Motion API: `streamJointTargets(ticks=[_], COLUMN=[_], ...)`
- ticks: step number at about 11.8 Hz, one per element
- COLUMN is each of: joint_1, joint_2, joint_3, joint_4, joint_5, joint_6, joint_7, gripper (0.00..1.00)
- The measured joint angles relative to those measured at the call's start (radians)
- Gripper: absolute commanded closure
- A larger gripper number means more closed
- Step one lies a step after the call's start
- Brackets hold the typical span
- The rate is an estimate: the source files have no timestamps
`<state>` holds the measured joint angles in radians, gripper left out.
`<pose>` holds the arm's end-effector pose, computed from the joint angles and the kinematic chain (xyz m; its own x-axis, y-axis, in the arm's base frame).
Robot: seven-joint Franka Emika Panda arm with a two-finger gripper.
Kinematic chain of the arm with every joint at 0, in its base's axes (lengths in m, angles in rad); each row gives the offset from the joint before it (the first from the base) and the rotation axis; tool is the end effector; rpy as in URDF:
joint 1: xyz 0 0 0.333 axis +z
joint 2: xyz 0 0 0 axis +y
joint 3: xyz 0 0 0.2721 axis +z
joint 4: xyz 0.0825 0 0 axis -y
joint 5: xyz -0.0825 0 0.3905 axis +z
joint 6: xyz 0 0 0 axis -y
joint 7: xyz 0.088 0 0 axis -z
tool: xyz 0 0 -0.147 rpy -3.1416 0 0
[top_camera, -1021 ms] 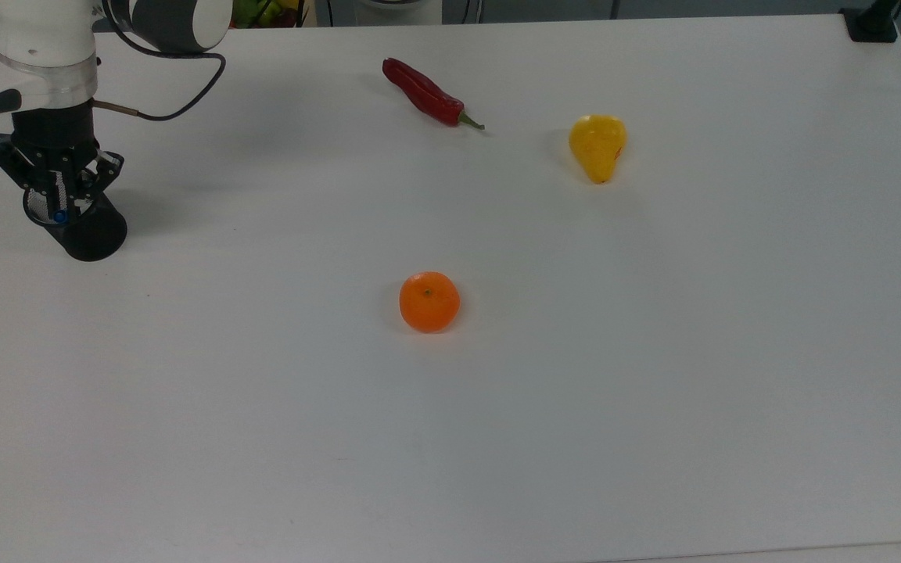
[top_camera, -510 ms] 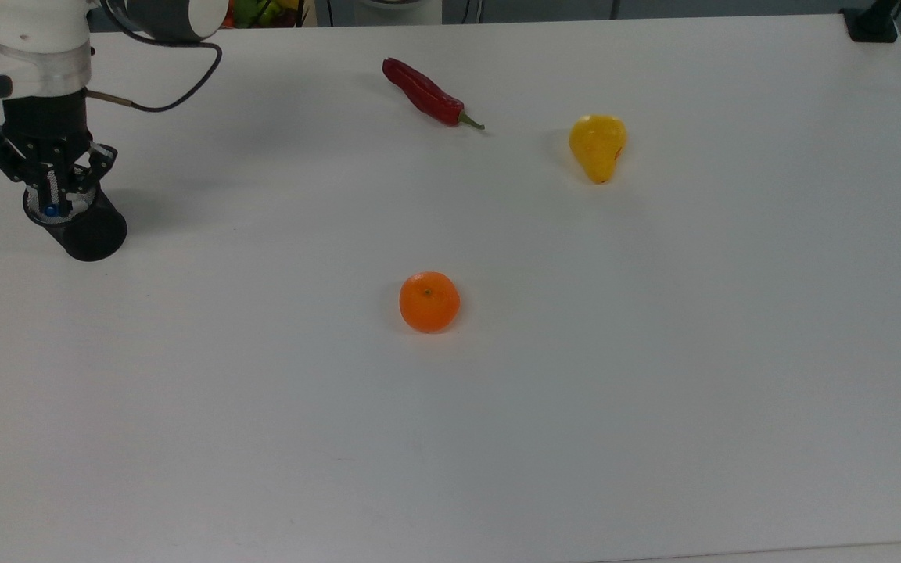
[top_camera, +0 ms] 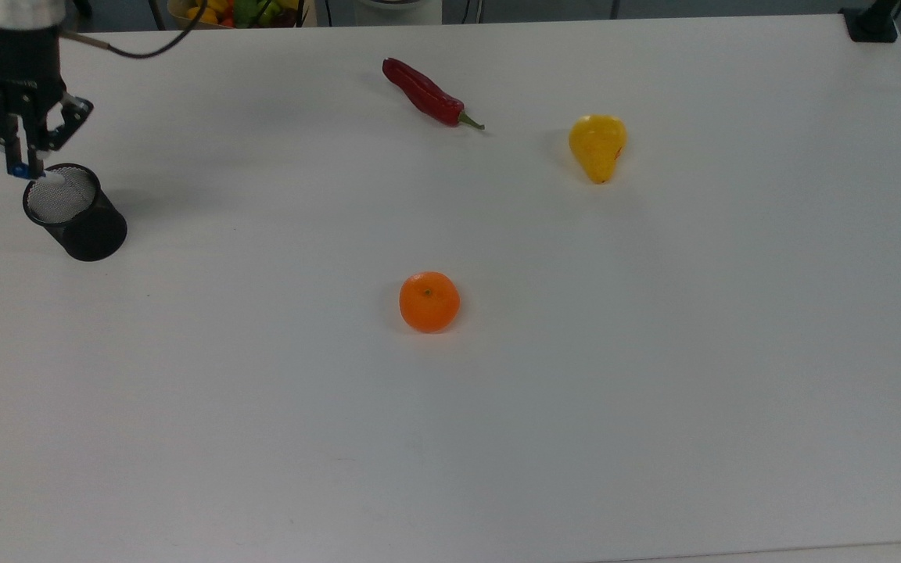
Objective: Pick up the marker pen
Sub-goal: 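Lift the blue-capped marker up out of the pen cup, then carry the marker toward the yellow pear and lower it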
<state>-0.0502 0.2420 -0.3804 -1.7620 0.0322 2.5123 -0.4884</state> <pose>0.6253 -0.2712 0.4138 0.9009 0.1282 0.4146 0.0038 -0.9577 0.2878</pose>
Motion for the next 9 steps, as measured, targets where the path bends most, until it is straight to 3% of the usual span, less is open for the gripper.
streamJointTargets(ticks=[3, 6, 9], joint_1=[0.011, 0.071, 0.093], joint_2=[-0.085, -0.174, -0.205], joint_3=[0.005, 0.029, 0.133], joint_4=[0.003, 0.006, 0.050], joint_5=[0.016, 0.055, 0.063], joint_6=[-0.089, -0.205, -0.324], joint_7=[0.000, 0.004, 0.112], gripper=[0.99, 0.99, 0.99])
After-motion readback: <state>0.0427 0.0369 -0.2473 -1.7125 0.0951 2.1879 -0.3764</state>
